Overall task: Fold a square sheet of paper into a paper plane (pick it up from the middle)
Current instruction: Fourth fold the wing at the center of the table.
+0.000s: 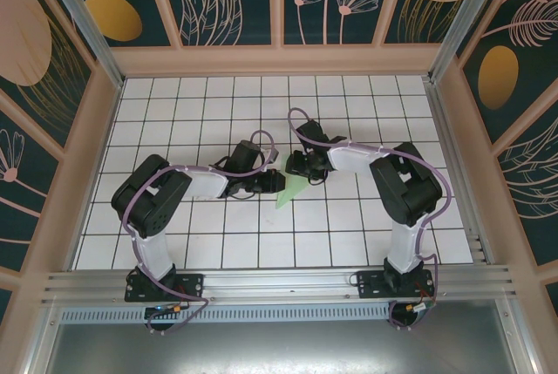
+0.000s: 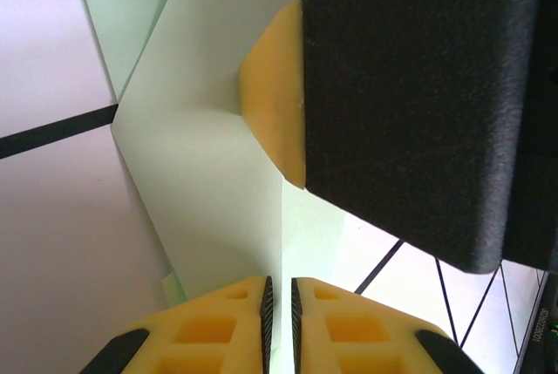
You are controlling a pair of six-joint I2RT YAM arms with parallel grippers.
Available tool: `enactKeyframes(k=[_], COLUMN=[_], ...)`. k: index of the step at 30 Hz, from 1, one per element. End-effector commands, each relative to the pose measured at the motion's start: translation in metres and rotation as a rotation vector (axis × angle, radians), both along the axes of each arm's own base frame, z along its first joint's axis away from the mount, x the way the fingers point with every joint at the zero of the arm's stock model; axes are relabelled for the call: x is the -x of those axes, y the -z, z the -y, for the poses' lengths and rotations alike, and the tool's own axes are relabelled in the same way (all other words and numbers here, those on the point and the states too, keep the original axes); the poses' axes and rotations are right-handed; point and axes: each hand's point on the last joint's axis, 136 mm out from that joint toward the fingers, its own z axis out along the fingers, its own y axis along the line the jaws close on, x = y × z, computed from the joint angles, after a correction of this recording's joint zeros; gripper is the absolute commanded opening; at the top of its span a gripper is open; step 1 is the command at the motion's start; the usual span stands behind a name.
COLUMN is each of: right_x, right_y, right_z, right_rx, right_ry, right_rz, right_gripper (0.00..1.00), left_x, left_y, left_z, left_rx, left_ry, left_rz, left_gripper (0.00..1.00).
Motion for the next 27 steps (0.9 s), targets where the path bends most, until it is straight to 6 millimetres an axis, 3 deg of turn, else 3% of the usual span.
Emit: enactKeyframes(k=[1, 27], right_x=[0.064, 0.073], right_y=[0.085, 0.100], right_z=[0.042, 0.043], right_rx=[0.223, 0.261], right_ry=[-0.008, -0.028], right_rz=[-0.256, -0.295], right_gripper=[0.50, 0.52], left_x=[-0.001, 0.002], left_y=[0.005, 0.019], left_z=[0.003, -0.008], left_rx=[-0.008, -0.068], left_ry=[0.009, -0.024], left_rz=[-0.013, -0.036], left_gripper=[0.17, 0.13])
